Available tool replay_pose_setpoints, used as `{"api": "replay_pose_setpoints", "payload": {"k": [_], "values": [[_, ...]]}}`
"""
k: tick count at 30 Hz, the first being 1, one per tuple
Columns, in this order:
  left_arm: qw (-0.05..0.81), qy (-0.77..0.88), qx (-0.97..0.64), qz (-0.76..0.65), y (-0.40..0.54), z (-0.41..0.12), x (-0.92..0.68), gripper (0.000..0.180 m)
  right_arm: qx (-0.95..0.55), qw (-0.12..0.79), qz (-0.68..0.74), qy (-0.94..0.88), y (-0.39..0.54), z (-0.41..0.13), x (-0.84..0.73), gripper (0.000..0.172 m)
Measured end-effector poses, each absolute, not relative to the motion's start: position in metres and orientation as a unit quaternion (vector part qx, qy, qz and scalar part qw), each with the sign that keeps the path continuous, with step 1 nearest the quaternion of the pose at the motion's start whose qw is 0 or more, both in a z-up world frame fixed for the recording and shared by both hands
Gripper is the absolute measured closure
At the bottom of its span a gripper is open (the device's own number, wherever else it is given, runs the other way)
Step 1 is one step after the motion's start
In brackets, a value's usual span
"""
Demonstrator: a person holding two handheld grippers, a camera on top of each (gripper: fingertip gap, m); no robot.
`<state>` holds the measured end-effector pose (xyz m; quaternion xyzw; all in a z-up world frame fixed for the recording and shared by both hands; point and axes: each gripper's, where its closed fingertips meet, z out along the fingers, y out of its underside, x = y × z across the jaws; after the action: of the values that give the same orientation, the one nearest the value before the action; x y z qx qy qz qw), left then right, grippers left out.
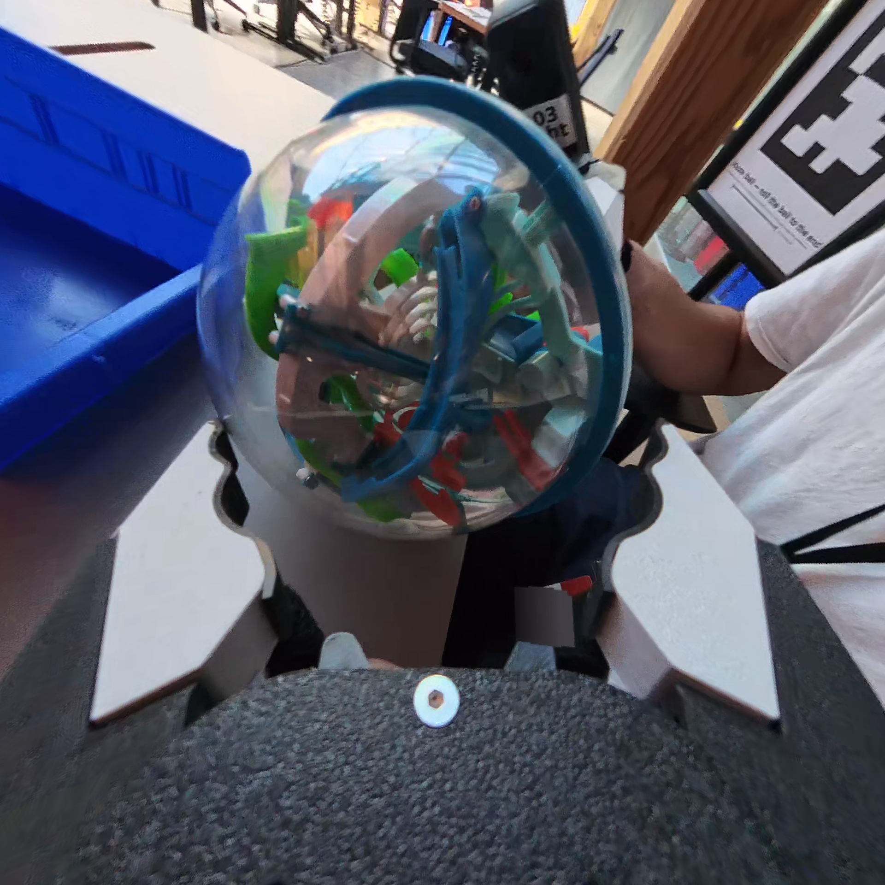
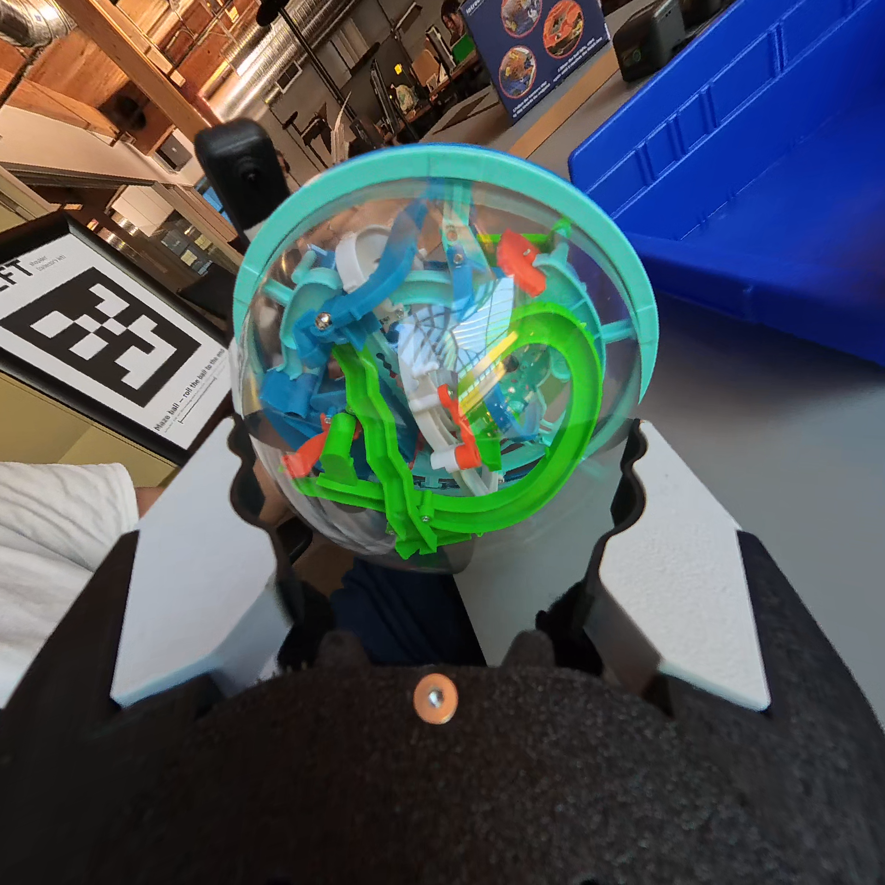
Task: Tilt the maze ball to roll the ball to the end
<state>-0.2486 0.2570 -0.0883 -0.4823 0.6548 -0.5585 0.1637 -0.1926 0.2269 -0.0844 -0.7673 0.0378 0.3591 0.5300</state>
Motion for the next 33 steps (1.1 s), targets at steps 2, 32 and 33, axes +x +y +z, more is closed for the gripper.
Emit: {"api": "replay_pose_setpoints", "payload": {"k": [2, 32, 33], "values": [[0.184, 0.639, -0.498, -0.556, 0.256, -0.093, -0.248, 0.022, -0.772, 0.534, 0.343, 0.031, 0.228, -0.083, -0.197, 0.025], [0.207, 0.622, -0.491, -0.574, 0.255, -0.103, -0.250, 0.023, -0.806, 0.517, 0.285, -0.038, 0.234, -0.085, -0.208, 0.017], [0.207, 0.622, -0.491, -0.573, 0.255, -0.103, -0.250, 0.023, -0.806, 0.517, 0.286, -0.037, 0.234, -0.085, -0.208, 0.017]]}}
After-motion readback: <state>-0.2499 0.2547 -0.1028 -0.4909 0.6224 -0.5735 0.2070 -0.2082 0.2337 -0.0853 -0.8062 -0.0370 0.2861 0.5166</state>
